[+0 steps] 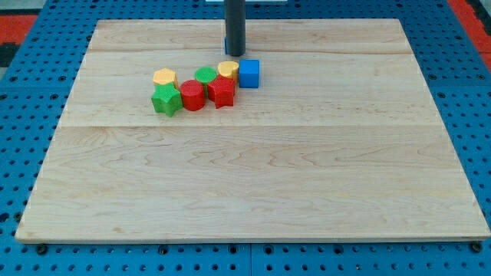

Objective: Move the cube below the triangle

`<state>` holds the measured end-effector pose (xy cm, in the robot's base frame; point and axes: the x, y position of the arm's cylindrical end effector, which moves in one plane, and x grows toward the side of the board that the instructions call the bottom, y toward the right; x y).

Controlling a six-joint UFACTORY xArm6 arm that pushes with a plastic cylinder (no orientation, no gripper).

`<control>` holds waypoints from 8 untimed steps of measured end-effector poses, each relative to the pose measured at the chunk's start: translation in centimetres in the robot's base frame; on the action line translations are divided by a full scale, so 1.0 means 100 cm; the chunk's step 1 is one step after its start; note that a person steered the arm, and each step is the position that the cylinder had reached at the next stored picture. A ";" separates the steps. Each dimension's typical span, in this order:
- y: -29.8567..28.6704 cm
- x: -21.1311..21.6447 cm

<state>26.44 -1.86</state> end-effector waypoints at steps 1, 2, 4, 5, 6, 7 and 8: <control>0.010 -0.017; 0.072 -0.018; 0.146 -0.065; 0.130 -0.063; 0.114 -0.045; 0.152 -0.021; 0.245 0.015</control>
<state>27.96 22.69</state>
